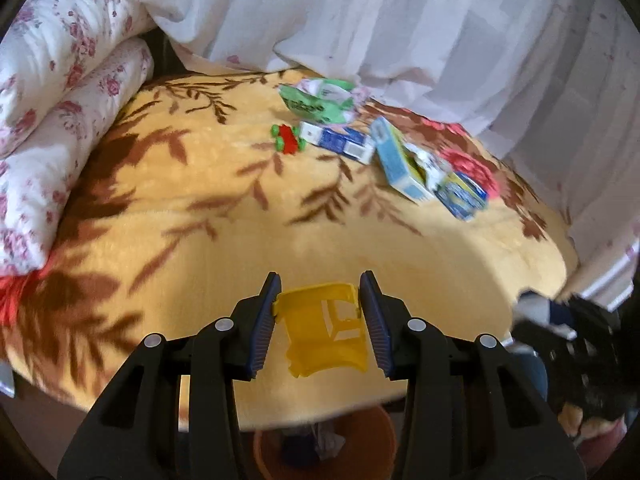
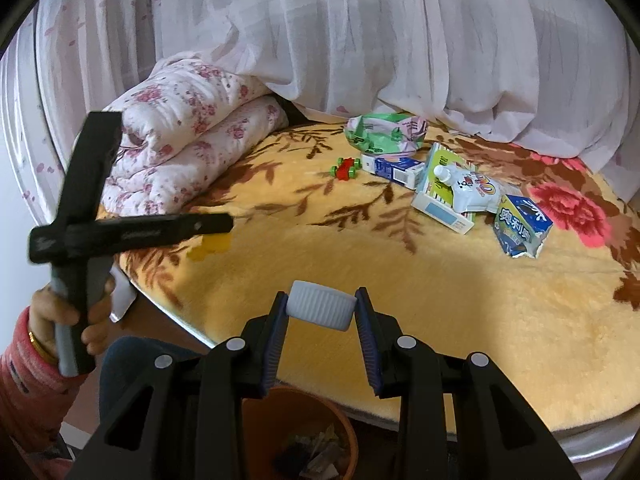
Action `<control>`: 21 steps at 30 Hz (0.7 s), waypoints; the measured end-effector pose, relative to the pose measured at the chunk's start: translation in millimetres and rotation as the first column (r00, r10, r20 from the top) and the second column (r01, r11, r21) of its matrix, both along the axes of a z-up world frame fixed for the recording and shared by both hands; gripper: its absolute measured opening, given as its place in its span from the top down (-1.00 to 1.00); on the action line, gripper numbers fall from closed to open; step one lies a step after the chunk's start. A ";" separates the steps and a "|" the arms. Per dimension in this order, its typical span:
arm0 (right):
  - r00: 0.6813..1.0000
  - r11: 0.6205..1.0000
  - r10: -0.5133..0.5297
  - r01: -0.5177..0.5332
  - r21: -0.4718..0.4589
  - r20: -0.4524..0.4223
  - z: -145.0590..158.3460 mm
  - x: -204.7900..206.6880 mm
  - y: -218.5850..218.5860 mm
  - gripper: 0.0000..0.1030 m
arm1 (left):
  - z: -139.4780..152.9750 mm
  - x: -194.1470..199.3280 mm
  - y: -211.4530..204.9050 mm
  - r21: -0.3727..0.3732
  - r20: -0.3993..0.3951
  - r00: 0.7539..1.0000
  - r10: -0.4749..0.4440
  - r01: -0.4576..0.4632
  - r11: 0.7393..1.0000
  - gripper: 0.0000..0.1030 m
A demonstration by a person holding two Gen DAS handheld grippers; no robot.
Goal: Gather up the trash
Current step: 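Carry the yellow toy and white cap over the orange bin with both tools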
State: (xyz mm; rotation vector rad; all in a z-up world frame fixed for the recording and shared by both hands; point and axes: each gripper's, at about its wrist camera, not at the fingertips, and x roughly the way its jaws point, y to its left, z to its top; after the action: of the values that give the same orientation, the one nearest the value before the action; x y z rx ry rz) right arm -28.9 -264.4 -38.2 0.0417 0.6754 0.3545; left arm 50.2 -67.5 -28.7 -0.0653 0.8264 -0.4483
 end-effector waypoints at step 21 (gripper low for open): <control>0.980 0.993 0.085 -0.099 -0.069 -0.177 -64.0 -57.1 25.2 0.34 | -89.3 -100.9 -5.7 0.131 -0.203 0.973 -0.113 0.141 0.981 0.21</control>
State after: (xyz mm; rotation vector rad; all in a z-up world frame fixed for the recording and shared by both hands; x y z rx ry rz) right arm -85.9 -239.2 -102.2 -0.0334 0.8658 0.4165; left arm -50.8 -73.1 -118.0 0.0800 1.0578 -0.5066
